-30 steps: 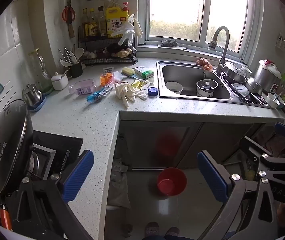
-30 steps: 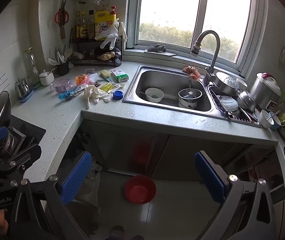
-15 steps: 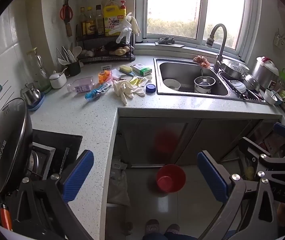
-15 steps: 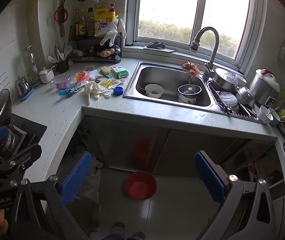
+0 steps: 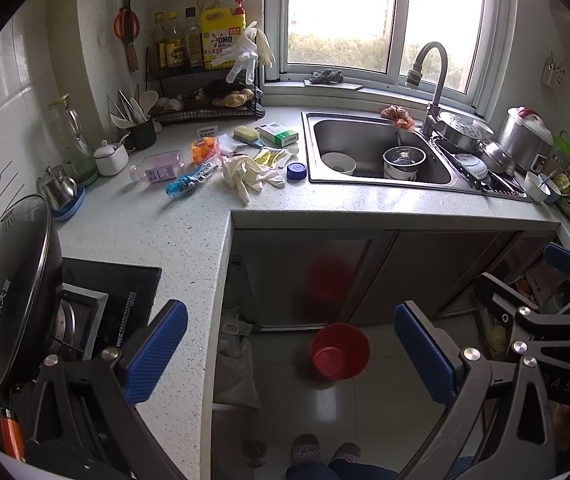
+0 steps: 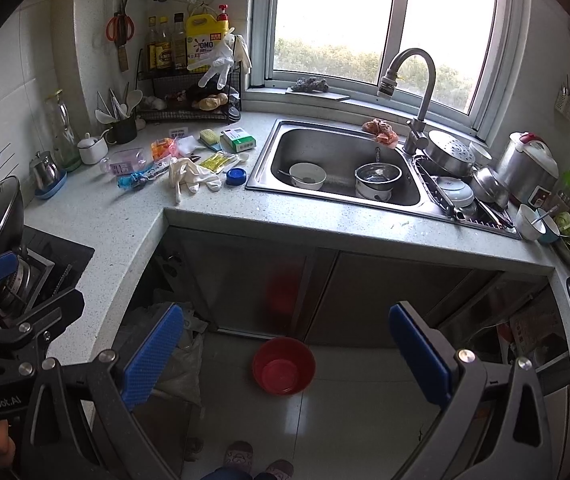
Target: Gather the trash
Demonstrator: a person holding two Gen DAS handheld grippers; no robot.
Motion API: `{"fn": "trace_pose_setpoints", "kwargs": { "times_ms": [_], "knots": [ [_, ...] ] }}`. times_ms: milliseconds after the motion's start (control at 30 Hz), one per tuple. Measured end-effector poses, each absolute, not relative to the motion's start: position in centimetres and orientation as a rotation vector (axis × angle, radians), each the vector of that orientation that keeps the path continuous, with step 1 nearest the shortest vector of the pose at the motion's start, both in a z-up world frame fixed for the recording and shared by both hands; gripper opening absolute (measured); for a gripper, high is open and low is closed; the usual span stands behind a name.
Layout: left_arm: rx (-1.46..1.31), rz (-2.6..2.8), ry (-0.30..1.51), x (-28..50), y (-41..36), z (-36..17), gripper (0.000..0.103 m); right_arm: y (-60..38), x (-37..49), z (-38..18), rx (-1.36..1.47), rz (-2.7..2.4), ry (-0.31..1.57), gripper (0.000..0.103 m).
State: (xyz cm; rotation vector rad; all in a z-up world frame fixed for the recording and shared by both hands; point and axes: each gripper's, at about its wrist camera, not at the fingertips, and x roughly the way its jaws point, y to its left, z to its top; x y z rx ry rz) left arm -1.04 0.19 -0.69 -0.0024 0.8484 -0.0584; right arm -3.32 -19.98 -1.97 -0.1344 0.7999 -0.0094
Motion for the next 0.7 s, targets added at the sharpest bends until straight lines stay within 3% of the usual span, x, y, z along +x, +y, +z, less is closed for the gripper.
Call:
{"fn": "trace_pose_setpoints", "kwargs": {
  "times_ms": [700],
  "knots": [
    [-0.013,-0.071,0.855,-1.55,0.26,-1.04,0.103,-20.18,-3.92,-2.15,-0.139,-0.003,0.808,0.103]
  ]
}}
